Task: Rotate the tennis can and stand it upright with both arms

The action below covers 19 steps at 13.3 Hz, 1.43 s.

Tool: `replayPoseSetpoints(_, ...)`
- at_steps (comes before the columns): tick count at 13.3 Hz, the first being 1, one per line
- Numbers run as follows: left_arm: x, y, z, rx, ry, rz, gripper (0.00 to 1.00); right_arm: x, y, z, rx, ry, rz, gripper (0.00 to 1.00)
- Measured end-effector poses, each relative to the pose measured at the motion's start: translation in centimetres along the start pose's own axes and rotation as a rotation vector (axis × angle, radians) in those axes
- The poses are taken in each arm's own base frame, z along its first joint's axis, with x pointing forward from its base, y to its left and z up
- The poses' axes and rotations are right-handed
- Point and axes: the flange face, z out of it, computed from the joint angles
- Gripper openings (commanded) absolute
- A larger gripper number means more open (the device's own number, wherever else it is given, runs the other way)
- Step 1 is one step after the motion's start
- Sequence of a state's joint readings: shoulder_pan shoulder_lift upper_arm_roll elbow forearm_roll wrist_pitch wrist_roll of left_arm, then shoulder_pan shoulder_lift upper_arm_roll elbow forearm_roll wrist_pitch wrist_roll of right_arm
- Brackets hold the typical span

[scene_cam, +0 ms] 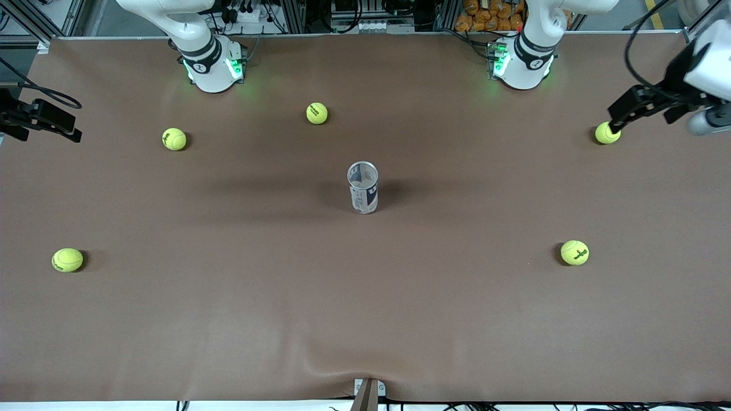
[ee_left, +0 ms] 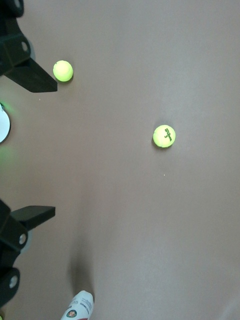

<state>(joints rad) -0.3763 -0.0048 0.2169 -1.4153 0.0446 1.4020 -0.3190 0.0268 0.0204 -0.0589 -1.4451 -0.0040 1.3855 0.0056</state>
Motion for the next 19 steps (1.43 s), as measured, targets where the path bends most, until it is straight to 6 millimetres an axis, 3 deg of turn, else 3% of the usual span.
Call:
replayPoseSetpoints(8, -0.1, 0.0, 0.0, -0.001, 0.000, 0.005, 1.00, -0.1, 4.0, 0.8, 0.006, -0.021, 0.007, 1.00)
replayPoseSetpoints(19, -0.1, 0.8, 0.2, -0.002, 0.007, 0.019, 1.00, -0.2, 2.7, 1.3, 0.005, -0.016, 0.059, 1.00)
